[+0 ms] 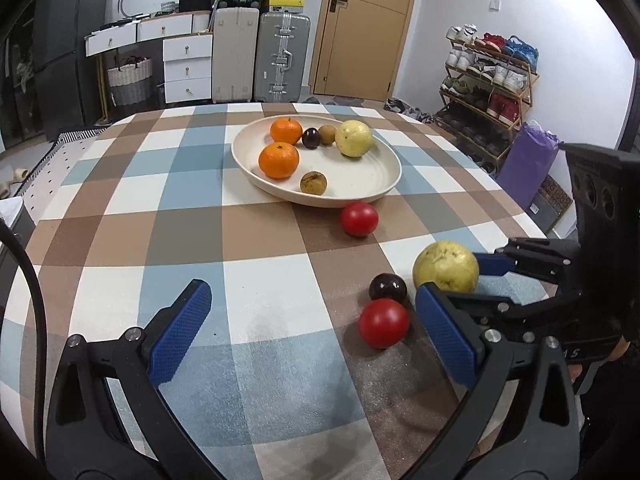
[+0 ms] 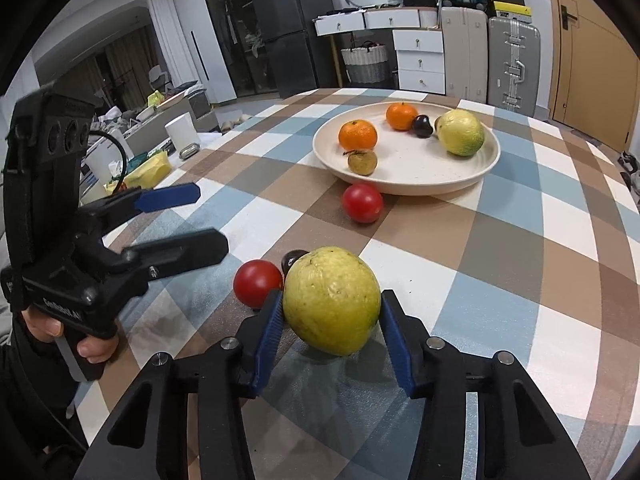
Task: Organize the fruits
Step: 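Grasp the large green guava with the right tool, then grasp a red tomato with the left tool while the right tool holds the guava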
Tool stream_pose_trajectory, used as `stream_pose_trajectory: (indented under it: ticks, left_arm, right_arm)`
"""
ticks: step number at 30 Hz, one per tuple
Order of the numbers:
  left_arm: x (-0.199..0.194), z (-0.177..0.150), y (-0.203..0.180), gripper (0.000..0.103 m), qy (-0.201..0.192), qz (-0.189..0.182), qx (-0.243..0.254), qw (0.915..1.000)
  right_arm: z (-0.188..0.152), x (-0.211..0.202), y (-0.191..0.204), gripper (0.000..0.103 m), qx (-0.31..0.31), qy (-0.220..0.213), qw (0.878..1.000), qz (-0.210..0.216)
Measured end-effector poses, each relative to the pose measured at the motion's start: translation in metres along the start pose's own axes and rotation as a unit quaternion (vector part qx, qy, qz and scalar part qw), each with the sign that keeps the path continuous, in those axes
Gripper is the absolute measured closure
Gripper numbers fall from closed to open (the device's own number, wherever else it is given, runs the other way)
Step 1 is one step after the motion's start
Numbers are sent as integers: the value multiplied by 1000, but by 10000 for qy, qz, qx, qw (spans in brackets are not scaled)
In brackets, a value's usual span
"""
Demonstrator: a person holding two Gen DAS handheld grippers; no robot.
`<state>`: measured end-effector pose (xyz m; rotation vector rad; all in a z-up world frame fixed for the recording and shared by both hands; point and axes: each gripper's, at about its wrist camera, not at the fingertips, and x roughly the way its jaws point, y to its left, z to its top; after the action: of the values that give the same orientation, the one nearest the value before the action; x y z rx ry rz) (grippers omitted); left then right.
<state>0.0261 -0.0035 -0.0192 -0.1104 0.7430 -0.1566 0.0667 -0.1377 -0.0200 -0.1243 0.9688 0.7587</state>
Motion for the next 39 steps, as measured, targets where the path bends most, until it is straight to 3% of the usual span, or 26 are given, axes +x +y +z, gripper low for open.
stream_pose_trajectory:
  ticks: [8,13,18,29,39]
  left_arm:
    - [11,-6,-14,4,338,-180,287,9989]
    - [18,-8,-15,25,550,-304,255,9977]
    - [20,-10,-19,36,640,-471,300,9964]
    - [27,-14,-31,72,848,-607,512,9932]
    - [21,-11,-27,74,732,-691,416,9941]
  right_arm:
    - [2,-12,-13,54,185,-161,9997,-98]
    - [2,-13,-13,54,187,-159,9997,-93]
    - [2,-13,-13,54,173,-165,9997,-83]
    - [3,-13,-15,54,200,-171,9996,-124]
    - [3,-17,-14,54,207,-221,9994,-148]
